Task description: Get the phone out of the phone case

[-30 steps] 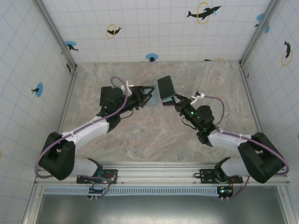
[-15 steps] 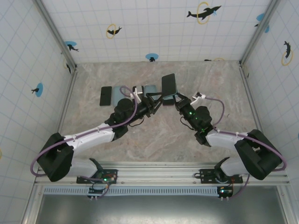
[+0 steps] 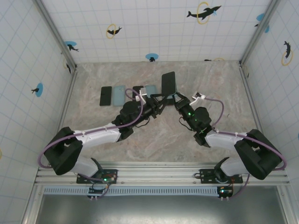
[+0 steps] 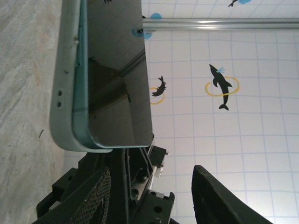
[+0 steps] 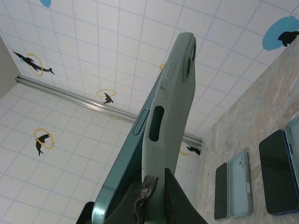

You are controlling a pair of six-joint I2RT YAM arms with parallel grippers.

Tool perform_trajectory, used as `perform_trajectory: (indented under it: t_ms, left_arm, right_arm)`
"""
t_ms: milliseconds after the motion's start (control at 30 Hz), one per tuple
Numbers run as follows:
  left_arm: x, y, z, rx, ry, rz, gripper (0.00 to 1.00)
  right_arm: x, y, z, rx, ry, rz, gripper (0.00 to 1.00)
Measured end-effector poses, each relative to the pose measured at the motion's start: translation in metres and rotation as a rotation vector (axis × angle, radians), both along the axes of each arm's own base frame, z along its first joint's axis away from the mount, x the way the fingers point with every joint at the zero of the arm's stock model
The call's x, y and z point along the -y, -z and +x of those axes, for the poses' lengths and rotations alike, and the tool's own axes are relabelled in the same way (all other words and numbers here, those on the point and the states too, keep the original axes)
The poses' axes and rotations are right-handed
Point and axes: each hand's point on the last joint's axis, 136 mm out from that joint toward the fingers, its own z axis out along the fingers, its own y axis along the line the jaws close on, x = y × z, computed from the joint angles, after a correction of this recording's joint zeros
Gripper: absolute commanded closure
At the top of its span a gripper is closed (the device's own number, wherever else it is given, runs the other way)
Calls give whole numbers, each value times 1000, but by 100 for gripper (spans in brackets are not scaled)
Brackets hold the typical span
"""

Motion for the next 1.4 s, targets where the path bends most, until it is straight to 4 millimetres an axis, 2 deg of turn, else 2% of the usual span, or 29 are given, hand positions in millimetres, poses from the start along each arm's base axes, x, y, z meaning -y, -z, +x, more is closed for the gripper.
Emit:
perform_trajectory:
  t_ms: [167,367,633,833,1000,1300,1400]
  left_arm:
    - [0,-2,2,-3,-9,-21,54]
    - [4,4,6,-16,-9,-17,53]
    - [5,8,9,-34,-24,-16,57]
    - [2,8,16,-41,-63,-53,59]
    - [8,9,22,-47,-66,-77,69]
    - [14,6,24,-56,-52,-99,96]
    - [14,4,23,-51,-49,-104,99]
  right_arm:
    - [-3,0,-2,10,-2,-17,100]
    - [-4,2,-5,14,-8,-24,100]
    - [2,8,-14,27,10,-20,100]
    - [5,2,-19,55,31,0,100]
    - [7,1,-20,62,48,-1,100]
    - [9,-2,-20,69,66,10,100]
    - [10,-2,-20,69,74,13,100]
